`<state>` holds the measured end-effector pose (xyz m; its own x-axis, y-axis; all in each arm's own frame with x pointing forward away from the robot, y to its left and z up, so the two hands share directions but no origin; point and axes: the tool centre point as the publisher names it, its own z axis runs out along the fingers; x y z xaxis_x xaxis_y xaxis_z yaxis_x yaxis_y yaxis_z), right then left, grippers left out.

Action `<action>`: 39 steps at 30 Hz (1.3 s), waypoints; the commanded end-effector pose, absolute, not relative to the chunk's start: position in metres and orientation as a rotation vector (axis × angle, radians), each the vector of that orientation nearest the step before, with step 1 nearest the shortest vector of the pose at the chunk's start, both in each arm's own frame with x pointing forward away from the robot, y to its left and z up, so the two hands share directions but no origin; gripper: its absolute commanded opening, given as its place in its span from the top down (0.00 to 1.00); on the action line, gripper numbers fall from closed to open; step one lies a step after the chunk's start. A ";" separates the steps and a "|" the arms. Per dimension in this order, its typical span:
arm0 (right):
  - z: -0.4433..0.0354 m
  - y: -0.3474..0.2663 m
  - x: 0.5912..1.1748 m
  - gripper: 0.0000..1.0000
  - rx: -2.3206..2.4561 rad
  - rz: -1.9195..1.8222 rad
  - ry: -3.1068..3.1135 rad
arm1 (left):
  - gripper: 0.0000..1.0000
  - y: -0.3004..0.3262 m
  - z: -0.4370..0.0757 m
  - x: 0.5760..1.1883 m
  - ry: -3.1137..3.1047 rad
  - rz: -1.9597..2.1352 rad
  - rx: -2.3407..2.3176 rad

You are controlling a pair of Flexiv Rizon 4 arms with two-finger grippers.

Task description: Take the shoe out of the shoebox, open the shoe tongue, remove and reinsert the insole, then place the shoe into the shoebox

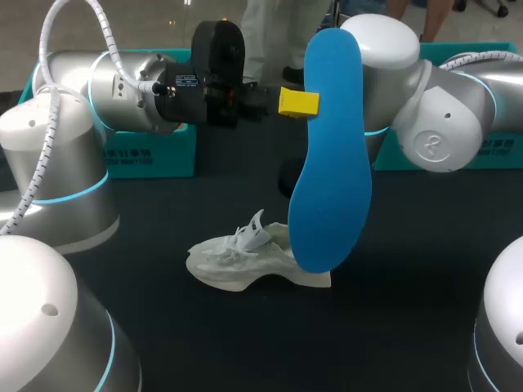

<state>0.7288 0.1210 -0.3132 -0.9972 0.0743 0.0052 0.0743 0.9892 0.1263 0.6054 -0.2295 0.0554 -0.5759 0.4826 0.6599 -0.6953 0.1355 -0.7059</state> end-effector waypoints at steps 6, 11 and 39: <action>-0.307 0.114 0.726 0.00 -0.108 -0.158 -3.137 | 1.00 -0.229 0.055 0.604 -1.489 1.611 0.218; -0.301 0.108 0.722 0.00 -0.120 -0.111 -3.140 | 1.00 -0.229 0.055 0.604 -1.489 1.611 0.218; -0.303 0.109 0.729 0.00 -0.130 -0.126 -3.155 | 1.00 -0.229 0.055 0.604 -1.489 1.611 0.218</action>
